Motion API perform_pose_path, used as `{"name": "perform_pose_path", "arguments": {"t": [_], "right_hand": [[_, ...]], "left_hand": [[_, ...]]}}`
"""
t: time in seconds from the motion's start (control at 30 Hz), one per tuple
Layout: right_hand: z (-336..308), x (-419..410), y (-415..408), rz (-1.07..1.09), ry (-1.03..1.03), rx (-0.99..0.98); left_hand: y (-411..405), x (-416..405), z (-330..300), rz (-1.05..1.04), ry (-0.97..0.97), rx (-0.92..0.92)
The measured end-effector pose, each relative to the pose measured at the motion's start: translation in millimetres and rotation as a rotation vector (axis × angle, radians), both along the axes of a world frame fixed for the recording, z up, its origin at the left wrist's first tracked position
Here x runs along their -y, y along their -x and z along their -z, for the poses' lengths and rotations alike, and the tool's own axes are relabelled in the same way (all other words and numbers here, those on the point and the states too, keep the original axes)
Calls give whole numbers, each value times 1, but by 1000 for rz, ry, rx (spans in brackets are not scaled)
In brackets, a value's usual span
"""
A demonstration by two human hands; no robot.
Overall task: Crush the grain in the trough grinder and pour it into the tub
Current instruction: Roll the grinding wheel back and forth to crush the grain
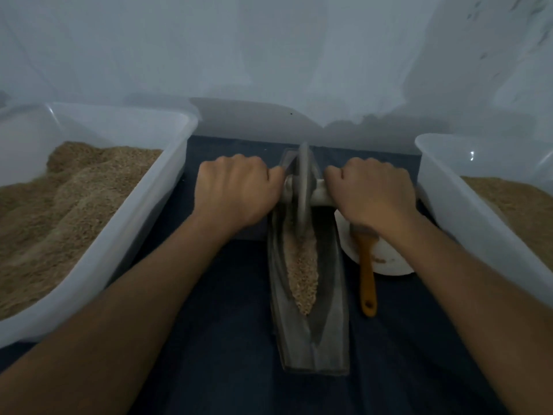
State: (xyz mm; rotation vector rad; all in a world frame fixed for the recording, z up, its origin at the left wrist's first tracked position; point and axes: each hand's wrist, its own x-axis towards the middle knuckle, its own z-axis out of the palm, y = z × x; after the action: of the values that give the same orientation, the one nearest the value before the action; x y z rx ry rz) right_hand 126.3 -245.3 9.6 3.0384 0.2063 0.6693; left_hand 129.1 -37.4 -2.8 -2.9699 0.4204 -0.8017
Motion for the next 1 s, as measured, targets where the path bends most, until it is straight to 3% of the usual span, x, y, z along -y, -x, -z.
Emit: {"name": "perform_pose_path", "arguments": {"t": [0.07, 0.17, 0.27, 0.37, 0.5, 0.7, 0.87, 1.0], "right_hand": [[-5, 4, -16, -5, 33, -159], [-8, 4, -25, 36, 13, -204], [-8, 1, -16, 51, -11, -120], [5, -2, 14, 28, -39, 100], [20, -5, 65, -37, -108, 268], [28, -4, 95, -139, -168, 375], [11, -8, 62, -37, -80, 268], [2, -1, 12, -24, 14, 23]], "left_hand": [[-15, 1, -5, -14, -16, -62], [-21, 3, -9, -35, -72, -139], [-10, 3, -11, -45, -78, -133], [21, -2, -2, 62, -115, 8], [61, -11, 9, 101, 140, 100], [92, -14, 16, 159, 184, 156], [58, -14, 11, 89, 130, 105], [21, -7, 4, 84, -109, -6]]}}
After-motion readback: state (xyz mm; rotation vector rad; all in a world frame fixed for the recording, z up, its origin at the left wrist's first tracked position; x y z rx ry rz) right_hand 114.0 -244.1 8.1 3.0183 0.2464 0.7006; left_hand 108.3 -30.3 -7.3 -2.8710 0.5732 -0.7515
